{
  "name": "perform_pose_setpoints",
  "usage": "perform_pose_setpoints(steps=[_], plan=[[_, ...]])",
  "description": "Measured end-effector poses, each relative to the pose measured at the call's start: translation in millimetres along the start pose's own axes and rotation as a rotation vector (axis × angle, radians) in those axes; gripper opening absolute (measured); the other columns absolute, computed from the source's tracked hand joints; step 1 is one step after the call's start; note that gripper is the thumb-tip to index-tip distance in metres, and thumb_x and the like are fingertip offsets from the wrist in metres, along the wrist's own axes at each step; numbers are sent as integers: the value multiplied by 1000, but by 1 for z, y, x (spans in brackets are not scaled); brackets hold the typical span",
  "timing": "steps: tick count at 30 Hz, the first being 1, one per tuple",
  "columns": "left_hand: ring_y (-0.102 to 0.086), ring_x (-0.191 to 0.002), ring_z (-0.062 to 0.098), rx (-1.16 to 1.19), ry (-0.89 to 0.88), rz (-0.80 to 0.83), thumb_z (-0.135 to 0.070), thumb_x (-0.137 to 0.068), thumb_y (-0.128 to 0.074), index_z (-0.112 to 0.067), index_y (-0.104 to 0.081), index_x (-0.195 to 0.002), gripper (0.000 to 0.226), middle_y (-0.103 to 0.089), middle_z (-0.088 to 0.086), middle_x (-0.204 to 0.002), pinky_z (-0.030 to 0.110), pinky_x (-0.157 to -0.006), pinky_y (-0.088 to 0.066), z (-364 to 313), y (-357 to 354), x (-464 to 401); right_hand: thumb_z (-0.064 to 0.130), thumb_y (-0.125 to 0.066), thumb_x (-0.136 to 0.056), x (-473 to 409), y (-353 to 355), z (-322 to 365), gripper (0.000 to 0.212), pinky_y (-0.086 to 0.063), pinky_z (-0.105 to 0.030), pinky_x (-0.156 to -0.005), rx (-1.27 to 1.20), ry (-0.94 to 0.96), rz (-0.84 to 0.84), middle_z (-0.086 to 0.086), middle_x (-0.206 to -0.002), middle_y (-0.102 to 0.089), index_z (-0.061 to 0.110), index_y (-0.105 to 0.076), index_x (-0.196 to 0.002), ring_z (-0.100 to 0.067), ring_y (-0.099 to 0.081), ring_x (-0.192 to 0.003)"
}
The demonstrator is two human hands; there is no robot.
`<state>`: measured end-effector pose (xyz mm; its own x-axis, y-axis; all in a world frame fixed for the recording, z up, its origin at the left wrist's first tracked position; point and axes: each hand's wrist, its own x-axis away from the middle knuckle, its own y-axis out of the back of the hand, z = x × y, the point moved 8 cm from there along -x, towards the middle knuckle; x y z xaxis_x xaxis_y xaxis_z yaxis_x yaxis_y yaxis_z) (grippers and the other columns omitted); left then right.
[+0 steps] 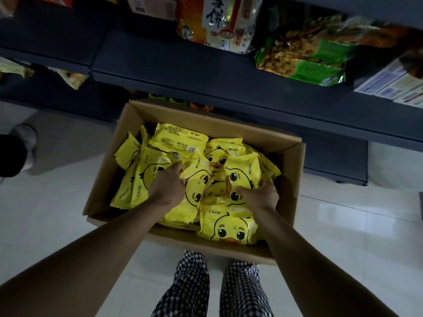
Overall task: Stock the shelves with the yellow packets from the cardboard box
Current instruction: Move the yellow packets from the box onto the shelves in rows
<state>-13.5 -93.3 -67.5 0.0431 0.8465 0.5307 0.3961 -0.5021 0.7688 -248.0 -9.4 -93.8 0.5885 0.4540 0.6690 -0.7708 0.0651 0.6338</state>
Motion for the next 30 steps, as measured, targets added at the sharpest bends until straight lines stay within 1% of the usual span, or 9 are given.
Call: perform_pose_setpoints(steps=[6, 8, 11, 16, 20, 21, 24, 28, 30], plan=[[-55, -115, 34, 17, -26, 11, -11, -94, -51, -9, -53, -131, 37, -58, 14, -129, 38, -85, -50, -6, 6, 2, 28, -82, -67, -3, 35, 11, 62, -50, -34, -87, -51, 106, -66, -10, -114, -64, 6, -56, -119, -26, -60, -105], [-55, -116, 34, 26, -40, 3, -11, -94, -51, -10, -53, -131, 37, -59, 14, -129, 39, -87, -50, -14, 16, 3, 30, -81, -68, 0, 52, 20, 55, -49, -29, -75, -74, 172, -59, -5, -103, -66, 8, -59, -114, -22, -61, -94], [-57, -112, 34, 41, -82, -24, -12, -93, -52, -9, -58, -125, 32, -62, 14, -123, 40, -86, -51, -33, 36, 5, 31, -75, -76, 12, 82, 43, 32, -38, -19, -56, -77, 314, -70, -1, -88, -64, 12, -63, -100, -18, -58, -79], [-60, -102, 32, 67, -201, -67, -11, -93, -52, -5, -64, -111, 22, -65, 15, -113, 37, -81, -51, -86, 80, 16, 28, -60, -90, 44, 143, 83, 21, -36, -21, -49, -30, 474, -107, 1, -77, -60, 9, -61, -98, -13, -54, -62], [-60, -99, 34, 62, -313, -95, -12, -94, -52, -8, -65, -104, 17, -65, 13, -104, 35, -76, -45, -142, 119, 35, 26, -54, -93, 71, 200, 108, 22, -47, -35, -68, 71, 554, -160, -10, -88, -62, 6, -58, -102, -30, -57, -83], [-60, -99, 34, 52, -348, -114, -12, -93, -52, -9, -65, -100, 15, -64, 12, -100, 35, -76, -45, -158, 130, 41, 24, -54, -93, 79, 216, 114, 19, -46, -35, -67, 94, 586, -177, -9, -87, -60, 6, -57, -99, -31, -57, -83], [-60, -99, 31, 34, -428, -163, -14, -95, -50, -10, -64, -107, 20, -65, 10, -110, 39, -82, -49, -205, 161, 65, 18, -52, -94, 100, 267, 129, 10, -40, -31, -65, 135, 666, -233, -9, -87, -60, 9, -53, -97, -29, -55, -78], [-60, -101, 28, 22, -531, -220, -15, -96, -49, -12, -60, -120, 27, -63, 10, -118, 41, -86, -51, -266, 195, 103, 17, -49, -96, 127, 339, 139, 22, -45, -34, -73, 154, 744, -298, -14, -105, -63, 6, -53, -115, -33, -57, -95], [-60, -100, 28, 12, -583, -251, -14, -96, -49, -12, -60, -120, 26, -63, 10, -117, 38, -84, -50, -297, 210, 123, 19, -49, -96, 140, 377, 140, 29, -42, -31, -70, 160, 781, -342, -15, -107, -63, 6, -51, -121, -30, -56, -92]])
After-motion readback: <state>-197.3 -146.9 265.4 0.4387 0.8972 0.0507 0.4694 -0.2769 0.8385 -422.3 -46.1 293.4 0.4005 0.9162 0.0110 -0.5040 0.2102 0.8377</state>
